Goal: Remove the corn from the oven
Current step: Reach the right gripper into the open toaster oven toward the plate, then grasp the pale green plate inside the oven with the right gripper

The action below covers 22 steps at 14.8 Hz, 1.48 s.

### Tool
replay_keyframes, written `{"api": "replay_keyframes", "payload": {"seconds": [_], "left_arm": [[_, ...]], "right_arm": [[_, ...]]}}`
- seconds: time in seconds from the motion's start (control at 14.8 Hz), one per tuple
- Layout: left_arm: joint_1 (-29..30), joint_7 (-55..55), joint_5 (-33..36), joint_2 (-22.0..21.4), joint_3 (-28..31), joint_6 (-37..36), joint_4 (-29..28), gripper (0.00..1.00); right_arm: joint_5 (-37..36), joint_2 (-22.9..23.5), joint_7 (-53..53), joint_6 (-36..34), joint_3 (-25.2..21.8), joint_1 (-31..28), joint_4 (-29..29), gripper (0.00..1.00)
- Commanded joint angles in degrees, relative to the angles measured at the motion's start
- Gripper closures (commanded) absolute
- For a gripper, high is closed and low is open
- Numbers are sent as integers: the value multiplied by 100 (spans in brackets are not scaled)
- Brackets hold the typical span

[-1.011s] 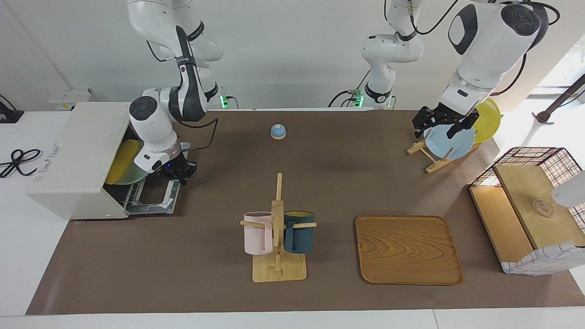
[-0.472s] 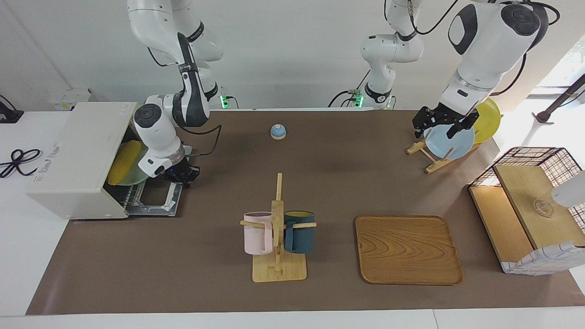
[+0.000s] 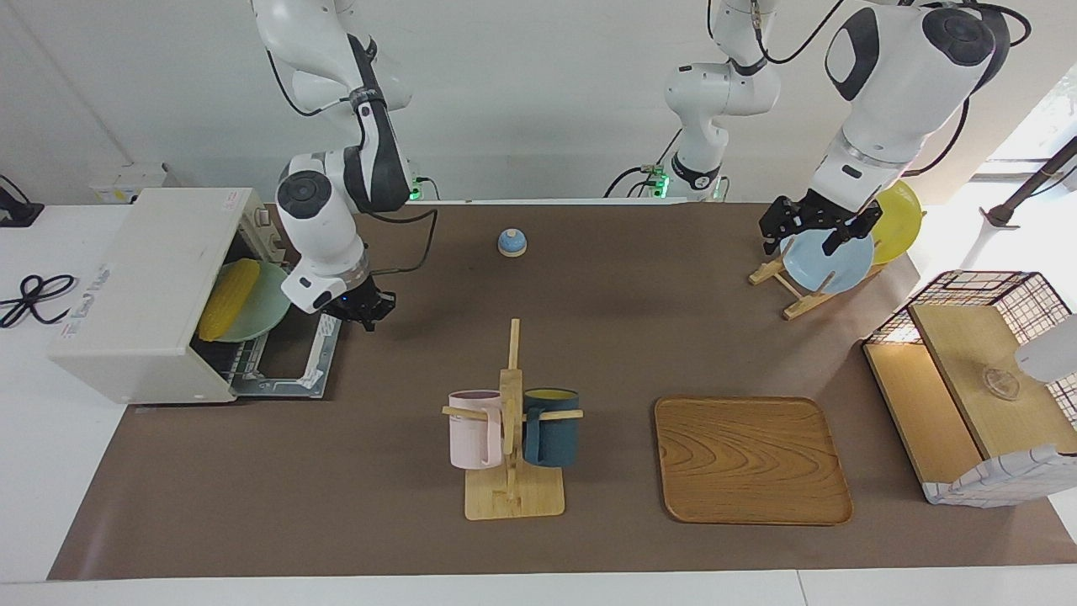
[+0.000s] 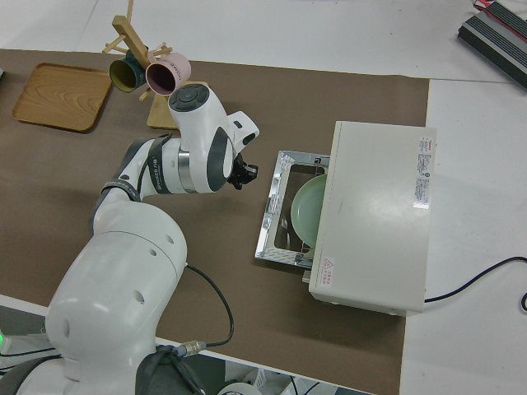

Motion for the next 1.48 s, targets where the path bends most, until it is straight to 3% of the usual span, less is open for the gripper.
{"api": "replay_keyframes", "payload": {"seconds": [0.0, 0.13, 1.01, 1.08, 1.15, 1.21, 1.28, 1.42], "left_arm": [[39, -62, 108, -101, -36, 21, -88, 0], [39, -62, 108, -101, -36, 21, -88, 0], [48, -71, 108, -101, -45, 21, -88, 0], [39, -71, 108, -101, -45, 21, -88, 0], [39, -79, 108, -101, -45, 21, -88, 0], [48, -80, 108, -101, -45, 21, -88, 0], [39, -80, 108, -101, -45, 21, -88, 0], [39, -71, 108, -101, -45, 30, -97, 0]], "right_arm": [[89, -441, -37, -615, 10, -414, 91, 49], [72, -459, -133, -564, 10, -809, -5, 35], [19, -591, -1302, 123, 2, -1453, -823, 35], [19, -608, -1311, 131, 2, -1453, -866, 39], [19, -617, -1311, 131, 2, -1453, -901, 50], [19, -635, -1311, 123, 2, -1453, -919, 67], [19, -652, -1329, 131, 2, -1453, -963, 96], [19, -687, -1634, 123, 2, -1453, -1025, 100]]}}
